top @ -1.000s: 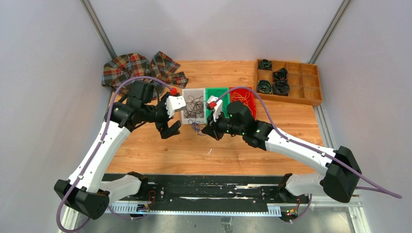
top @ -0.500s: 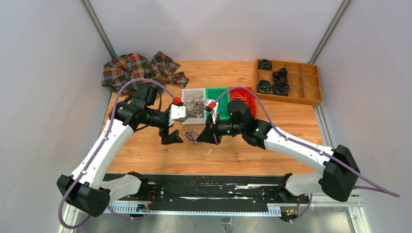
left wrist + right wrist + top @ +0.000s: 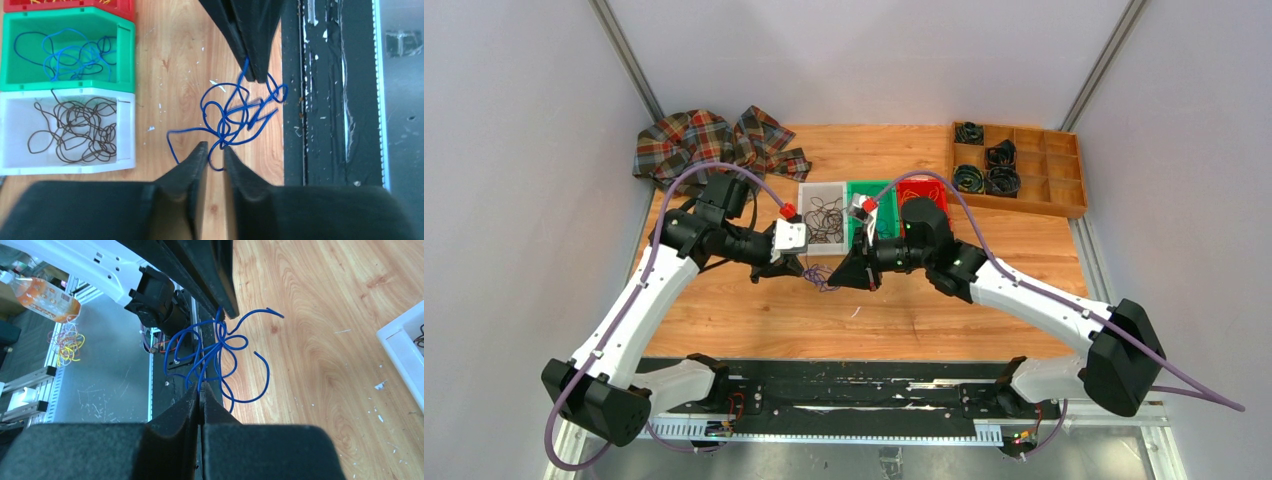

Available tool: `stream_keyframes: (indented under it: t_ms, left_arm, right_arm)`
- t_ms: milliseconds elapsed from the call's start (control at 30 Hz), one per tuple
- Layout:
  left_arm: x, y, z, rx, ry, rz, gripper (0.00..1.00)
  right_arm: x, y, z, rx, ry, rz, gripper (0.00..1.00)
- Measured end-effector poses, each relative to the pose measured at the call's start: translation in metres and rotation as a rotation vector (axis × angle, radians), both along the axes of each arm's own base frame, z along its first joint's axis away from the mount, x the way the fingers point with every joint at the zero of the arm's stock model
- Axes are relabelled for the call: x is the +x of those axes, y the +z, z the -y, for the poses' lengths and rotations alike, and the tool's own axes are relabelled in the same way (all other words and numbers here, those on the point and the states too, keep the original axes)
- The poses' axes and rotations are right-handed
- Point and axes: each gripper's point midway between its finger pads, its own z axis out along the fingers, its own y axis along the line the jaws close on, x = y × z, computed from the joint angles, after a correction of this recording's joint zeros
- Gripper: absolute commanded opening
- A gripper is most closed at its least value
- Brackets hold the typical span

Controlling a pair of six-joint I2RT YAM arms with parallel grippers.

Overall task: Untangle the cables
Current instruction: Pick up the cable at the center of the board.

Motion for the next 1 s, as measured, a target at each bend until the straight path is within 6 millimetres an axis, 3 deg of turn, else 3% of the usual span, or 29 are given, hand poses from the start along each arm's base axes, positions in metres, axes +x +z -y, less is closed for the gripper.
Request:
stream_keyframes:
  t_ms: [233,633,867,933,1000]
  left_arm:
    - [0.004,0.0,-0.006,0.035,0.041,0.009,0.01]
    - [0.029,0.054,-0.037,0.116,0.258,0.225,0.01]
    - [0.043,0.066,-0.051,0.177,0.336,0.28,0.01]
    - [0.046,0.072,-0.053,0.184,0.35,0.297,0.01]
    - [0.048,0.082,-0.053,0.176,0.36,0.317,0.01]
  right_arm:
    - [0.01,-0.003,0.013,0.02,-0.053,-0.027,0.01]
    - [0.046,-0.086,0.065,-0.209,-0.361,-0.107,0.01]
    - [0.067,-0.095,0.09,-0.288,-0.542,-0.06,0.01]
    - [0.068,-0.094,0.093,-0.287,-0.56,-0.05,0.05]
    - [0.065,-0.094,0.096,-0.282,-0.56,-0.046,0.18]
